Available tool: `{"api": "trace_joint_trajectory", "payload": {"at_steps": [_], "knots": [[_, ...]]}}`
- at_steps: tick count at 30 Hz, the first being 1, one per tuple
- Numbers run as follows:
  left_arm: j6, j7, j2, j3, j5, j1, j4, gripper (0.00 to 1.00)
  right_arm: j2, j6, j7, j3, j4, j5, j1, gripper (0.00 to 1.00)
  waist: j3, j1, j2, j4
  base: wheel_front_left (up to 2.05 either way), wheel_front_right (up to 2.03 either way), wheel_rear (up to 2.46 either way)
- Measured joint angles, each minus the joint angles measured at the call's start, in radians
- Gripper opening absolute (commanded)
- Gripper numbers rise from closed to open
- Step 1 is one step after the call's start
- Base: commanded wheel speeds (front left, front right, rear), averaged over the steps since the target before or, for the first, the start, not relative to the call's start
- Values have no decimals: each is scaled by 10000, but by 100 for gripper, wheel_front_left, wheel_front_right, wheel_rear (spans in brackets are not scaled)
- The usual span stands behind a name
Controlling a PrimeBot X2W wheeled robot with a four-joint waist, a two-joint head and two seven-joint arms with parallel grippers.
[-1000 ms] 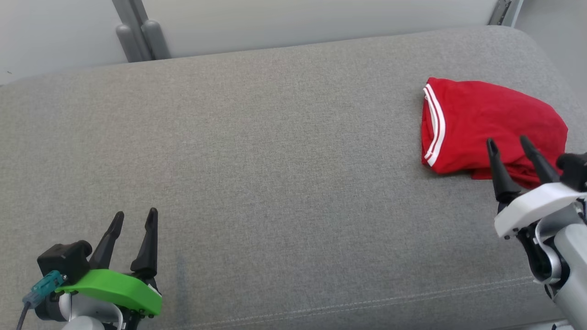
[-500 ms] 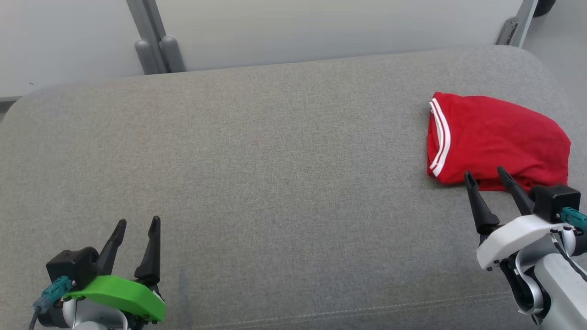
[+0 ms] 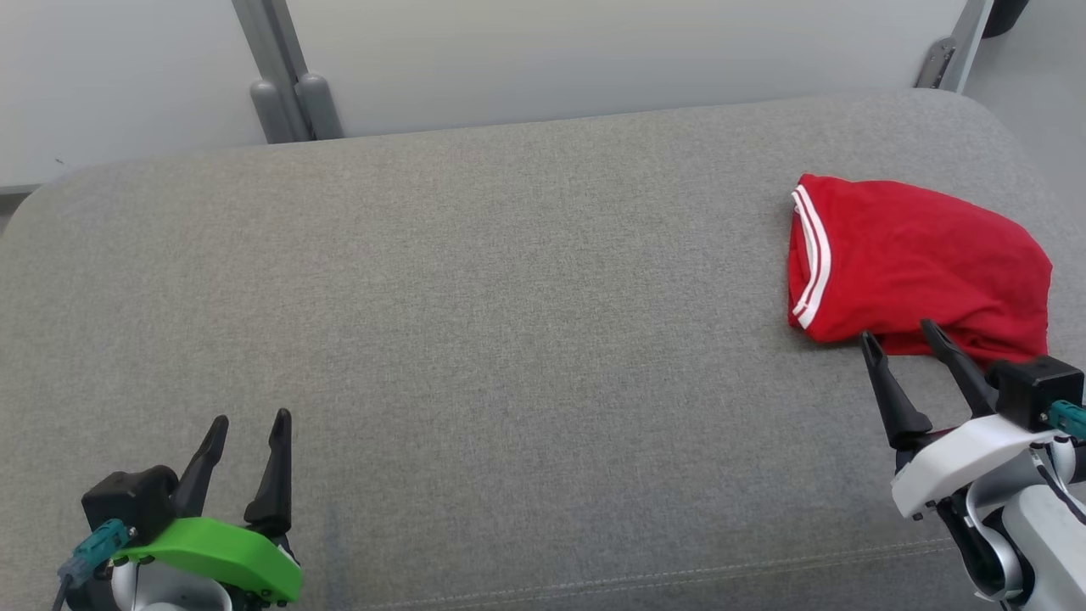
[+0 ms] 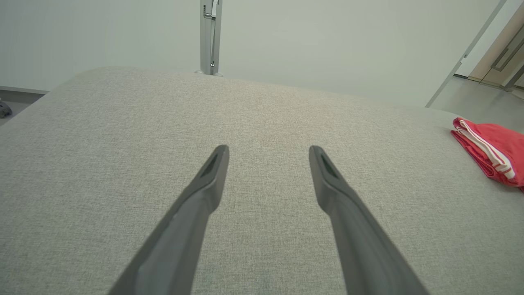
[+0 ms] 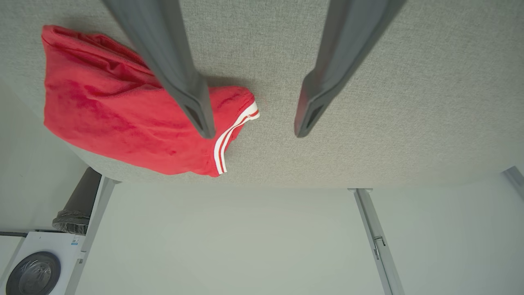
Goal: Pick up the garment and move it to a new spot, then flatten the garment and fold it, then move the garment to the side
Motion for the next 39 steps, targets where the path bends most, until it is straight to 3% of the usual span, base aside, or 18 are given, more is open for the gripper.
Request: {"api": "trace_joint_trajectory", "payload": {"at_steps": [9, 16, 17, 23, 39], "knots": [[-88, -2, -109, 274, 15, 9, 2, 100, -13, 642, 0, -299, -330, 79, 186, 100, 94, 0, 0, -90, 0, 0, 0], [-222, -17, -98, 236, 148, 9, 98, 100, -52, 729, 0, -571, -337, 10, 380, 100, 196, 0, 0, -164, 0, 0, 0], [-221, -13, -142, 201, 184, 12, 163, 0, -4, 723, 4, -556, -280, -4, 383, 0, 199, 0, 0, -166, 0, 0, 0], [-221, 52, -619, -8, 151, 226, 619, 0, 685, 713, 38, -303, 105, 13, 846, 0, 200, 0, 0, -166, 0, 0, 0], [-403, 510, -884, 550, -1175, 243, 629, 0, 1137, 905, 454, -1039, 73, 1634, 859, 0, 135, 0, 0, -124, 0, 0, 0]]}}
